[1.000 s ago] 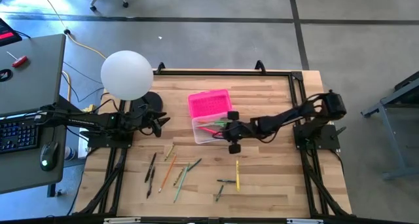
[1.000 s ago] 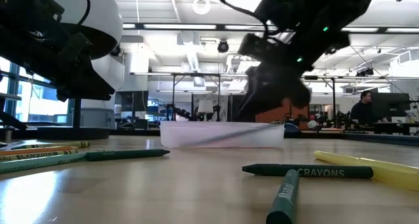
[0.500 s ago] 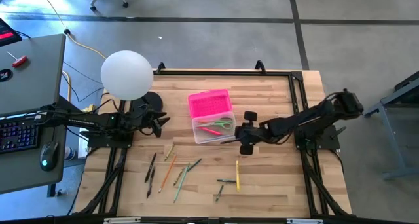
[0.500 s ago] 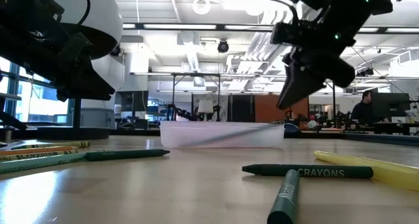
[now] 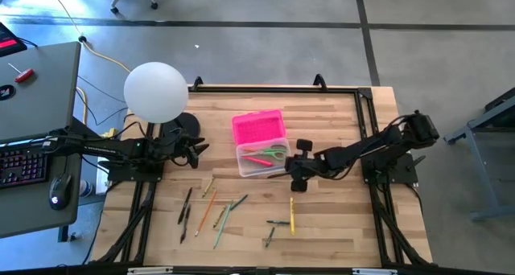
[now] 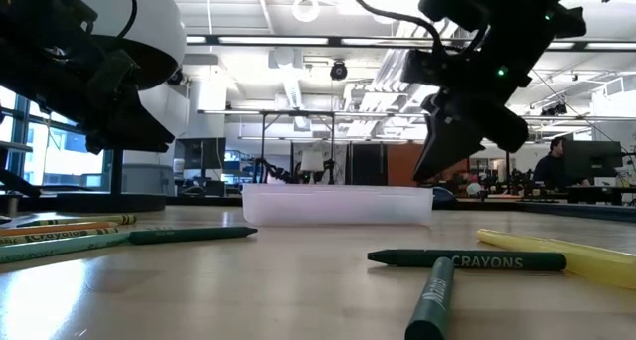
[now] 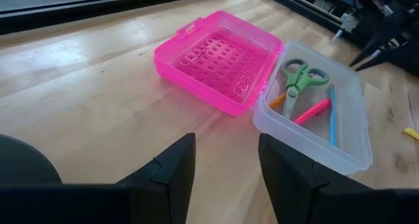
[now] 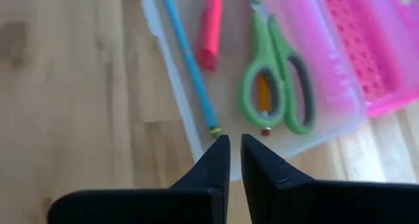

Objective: Pick & place school supplies into a supply box
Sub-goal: Put the yellow pen into the pink supply box

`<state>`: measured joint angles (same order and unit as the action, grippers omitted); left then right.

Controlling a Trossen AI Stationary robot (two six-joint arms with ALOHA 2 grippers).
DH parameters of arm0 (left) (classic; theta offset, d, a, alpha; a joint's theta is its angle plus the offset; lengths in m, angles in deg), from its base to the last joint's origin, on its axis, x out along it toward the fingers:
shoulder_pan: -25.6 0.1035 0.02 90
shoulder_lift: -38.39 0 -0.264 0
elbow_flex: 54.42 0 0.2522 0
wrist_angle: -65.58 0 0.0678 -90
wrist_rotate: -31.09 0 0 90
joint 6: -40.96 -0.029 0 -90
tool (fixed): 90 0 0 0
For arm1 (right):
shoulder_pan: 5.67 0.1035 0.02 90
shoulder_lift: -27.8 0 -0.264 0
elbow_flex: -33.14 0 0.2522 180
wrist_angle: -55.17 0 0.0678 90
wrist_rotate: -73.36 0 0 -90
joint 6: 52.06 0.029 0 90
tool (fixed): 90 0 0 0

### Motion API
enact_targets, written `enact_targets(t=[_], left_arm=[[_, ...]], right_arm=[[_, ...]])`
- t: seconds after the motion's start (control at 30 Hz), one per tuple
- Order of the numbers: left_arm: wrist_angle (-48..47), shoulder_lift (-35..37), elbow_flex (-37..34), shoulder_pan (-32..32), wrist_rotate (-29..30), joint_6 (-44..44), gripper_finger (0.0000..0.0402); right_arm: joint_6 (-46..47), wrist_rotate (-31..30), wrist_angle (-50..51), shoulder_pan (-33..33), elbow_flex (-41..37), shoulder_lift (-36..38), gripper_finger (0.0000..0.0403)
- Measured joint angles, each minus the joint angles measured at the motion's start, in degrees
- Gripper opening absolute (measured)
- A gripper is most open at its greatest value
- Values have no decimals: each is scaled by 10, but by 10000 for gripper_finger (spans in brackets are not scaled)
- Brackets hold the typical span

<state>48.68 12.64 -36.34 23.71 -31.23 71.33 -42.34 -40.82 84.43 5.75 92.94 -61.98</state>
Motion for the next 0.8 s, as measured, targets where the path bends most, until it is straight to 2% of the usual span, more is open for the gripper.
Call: enact_targets(t=[0.33, 0.53, 0.8], left_arm=[[0, 0, 0, 0, 0, 0, 198], [0, 0, 0, 0, 0, 0, 198], [0, 0, 0, 0, 0, 0, 198]], right_arm=[[-8, 0, -34, 0, 0, 0, 16], [55, 60, -104, 12, 0, 3, 16], [4, 163, -77, 88, 0, 3, 17]])
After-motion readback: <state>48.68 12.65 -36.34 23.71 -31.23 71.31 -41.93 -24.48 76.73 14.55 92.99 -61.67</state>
